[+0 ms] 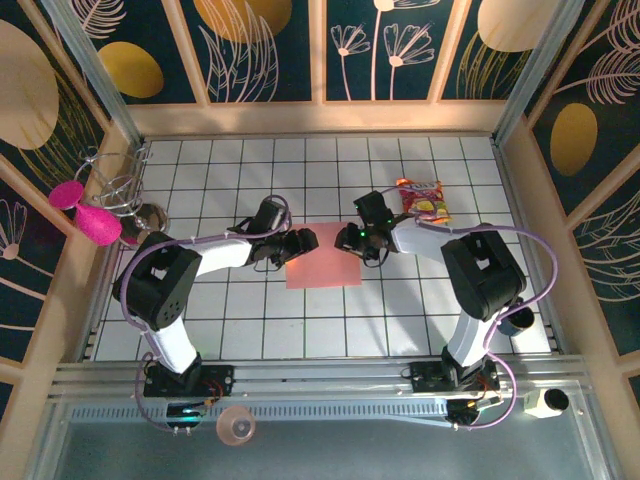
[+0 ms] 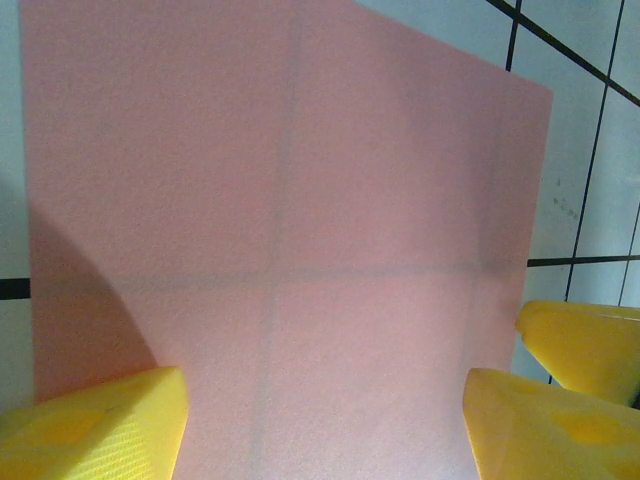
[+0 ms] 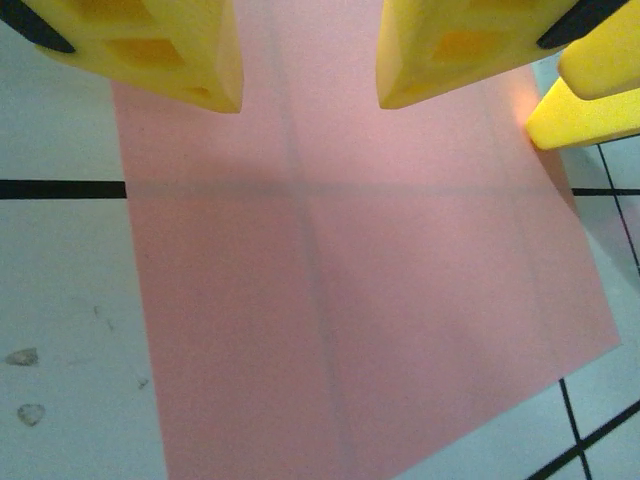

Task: Fold a paper plane with a square sheet of paper (pick it up from the middle)
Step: Move a square sheet of paper to the center of the table, then first fold in half a square sheet of paper at the center of the table.

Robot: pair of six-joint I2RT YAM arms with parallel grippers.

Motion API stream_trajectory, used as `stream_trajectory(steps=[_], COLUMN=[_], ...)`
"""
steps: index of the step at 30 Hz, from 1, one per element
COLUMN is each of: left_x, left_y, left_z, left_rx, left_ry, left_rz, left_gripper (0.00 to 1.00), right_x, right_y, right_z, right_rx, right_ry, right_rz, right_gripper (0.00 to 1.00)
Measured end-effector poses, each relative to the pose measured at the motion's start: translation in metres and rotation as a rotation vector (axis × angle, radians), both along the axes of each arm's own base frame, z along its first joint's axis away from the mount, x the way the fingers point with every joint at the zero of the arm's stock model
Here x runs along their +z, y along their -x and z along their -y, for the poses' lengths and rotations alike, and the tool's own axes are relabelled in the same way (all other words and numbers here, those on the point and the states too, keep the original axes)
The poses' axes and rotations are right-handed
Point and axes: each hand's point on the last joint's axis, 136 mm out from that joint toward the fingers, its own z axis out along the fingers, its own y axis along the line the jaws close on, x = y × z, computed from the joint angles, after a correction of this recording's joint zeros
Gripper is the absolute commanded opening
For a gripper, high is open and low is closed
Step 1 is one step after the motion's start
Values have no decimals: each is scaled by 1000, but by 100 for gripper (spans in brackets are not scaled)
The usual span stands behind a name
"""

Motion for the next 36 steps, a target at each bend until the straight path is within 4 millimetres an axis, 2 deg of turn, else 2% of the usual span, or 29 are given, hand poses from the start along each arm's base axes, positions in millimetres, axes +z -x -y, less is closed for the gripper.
stream_trajectory(steps=[6,14,22,36], left_x=[4,-2,3,1], left_y=[-1,-1,-5,-5], left_z=[5,6,11,9], left_rx=[-12,-16,-12,-12], left_ry=[25,24,54,37], left_rz=[9,1,22,26], left_gripper=[74,76,87,80], right_x=[-13,-13,-11,-13], right_y=[3,1,-3,-2], right_z=[0,-3,-7,-28], right_rx=[4,6,-3,40], right_ry=[11,-17,-101,-256], right_rz=[-31,-30,-53,-107], right_gripper=[40,39,37,26])
